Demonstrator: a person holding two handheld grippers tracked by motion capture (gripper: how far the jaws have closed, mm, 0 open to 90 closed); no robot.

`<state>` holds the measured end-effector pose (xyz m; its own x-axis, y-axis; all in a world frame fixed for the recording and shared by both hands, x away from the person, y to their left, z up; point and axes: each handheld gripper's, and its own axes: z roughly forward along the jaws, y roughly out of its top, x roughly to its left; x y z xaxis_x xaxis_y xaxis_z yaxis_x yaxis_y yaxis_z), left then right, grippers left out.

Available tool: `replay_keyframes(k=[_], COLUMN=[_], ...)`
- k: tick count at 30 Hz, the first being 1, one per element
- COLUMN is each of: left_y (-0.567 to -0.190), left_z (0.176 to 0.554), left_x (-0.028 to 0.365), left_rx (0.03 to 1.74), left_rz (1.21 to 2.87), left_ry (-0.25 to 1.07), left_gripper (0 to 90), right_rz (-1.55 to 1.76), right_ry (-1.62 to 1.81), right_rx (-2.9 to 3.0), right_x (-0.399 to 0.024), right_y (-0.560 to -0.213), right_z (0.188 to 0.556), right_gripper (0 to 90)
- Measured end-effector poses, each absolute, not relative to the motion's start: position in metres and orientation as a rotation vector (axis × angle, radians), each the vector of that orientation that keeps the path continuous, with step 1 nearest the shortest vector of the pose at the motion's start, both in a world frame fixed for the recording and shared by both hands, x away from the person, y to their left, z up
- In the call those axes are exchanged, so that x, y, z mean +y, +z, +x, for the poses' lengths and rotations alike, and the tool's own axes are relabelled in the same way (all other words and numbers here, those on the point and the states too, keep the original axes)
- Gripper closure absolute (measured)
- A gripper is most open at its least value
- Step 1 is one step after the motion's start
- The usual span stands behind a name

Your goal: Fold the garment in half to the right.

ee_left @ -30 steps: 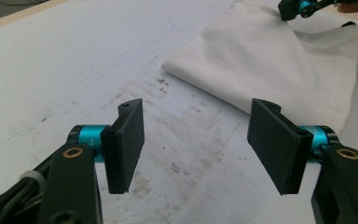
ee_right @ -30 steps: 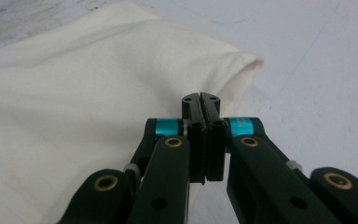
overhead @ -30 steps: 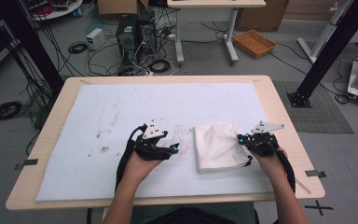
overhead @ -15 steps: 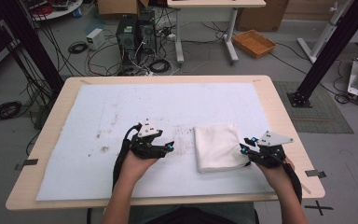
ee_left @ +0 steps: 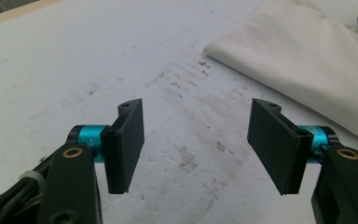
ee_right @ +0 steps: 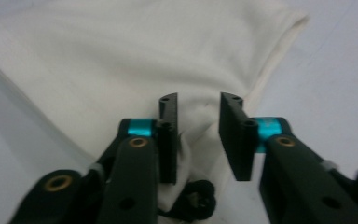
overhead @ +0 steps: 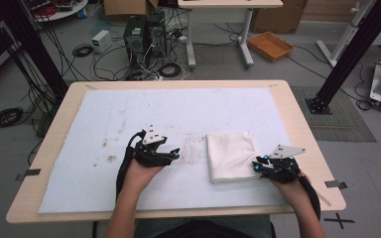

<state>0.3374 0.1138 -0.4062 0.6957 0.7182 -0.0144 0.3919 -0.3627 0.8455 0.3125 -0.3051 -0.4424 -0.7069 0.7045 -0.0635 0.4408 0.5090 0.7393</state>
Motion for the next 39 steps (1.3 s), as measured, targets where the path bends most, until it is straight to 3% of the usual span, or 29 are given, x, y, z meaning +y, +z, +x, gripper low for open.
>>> replay_keyframes(k=[3, 12, 18, 21, 23, 26, 30, 35, 37, 38, 39], left_y=[-0.405, -0.402, -0.402, -0.403, -0.403, -0.403, -0.402, -0.402, -0.403, -0.403, -0.404], left_z=[0.337, 0.336, 0.336, 0.336, 0.337, 0.337, 0.336, 0.336, 0.337, 0.338, 0.338], left_x=[0.116, 0.125, 0.124, 0.123, 0.123, 0.123, 0.124, 0.126, 0.127, 0.128, 0.128], left_rx=[0.855, 0.867, 0.867, 0.863, 0.869, 0.874, 0.87, 0.87, 0.877, 0.882, 0.886], left_rz=[1.987, 1.964, 1.967, 1.97, 1.972, 1.968, 1.969, 1.96, 1.961, 1.961, 1.958], left_ry=[0.455, 0.472, 0.471, 0.463, 0.459, 0.461, 0.458, 0.459, 0.459, 0.458, 0.456], left_gripper=[36.3, 36.1, 36.1, 36.0, 36.0, 35.8, 35.8, 35.8, 35.8, 35.8, 35.8], right_rz=[0.918, 0.879, 0.985, 1.059, 1.059, 1.046, 1.037, 1.112, 1.136, 1.165, 1.176], right_ry=[1.03, 1.157, 1.056, 1.09, 1.111, 1.149, 1.188, 1.219, 1.197, 1.207, 1.229], right_rx=[2.413, 2.314, 2.361, 2.37, 2.343, 2.275, 2.205, 2.237, 2.275, 2.306, 2.361], right_x=[-0.304, -0.318, -0.322, -0.329, -0.332, -0.336, -0.332, -0.319, -0.313, -0.311, -0.309], right_y=[-0.443, -0.41, -0.431, -0.442, -0.437, -0.423, -0.409, -0.412, -0.417, -0.421, -0.426], right_z=[0.311, 0.291, 0.3, 0.307, 0.307, 0.309, 0.329, 0.387, 0.408, 0.417, 0.427], right_gripper=[88.9, 89.2, 88.8, 79.5, 70.5, 64.2, 57.9, 56.2, 57.5, 65.4, 79.5])
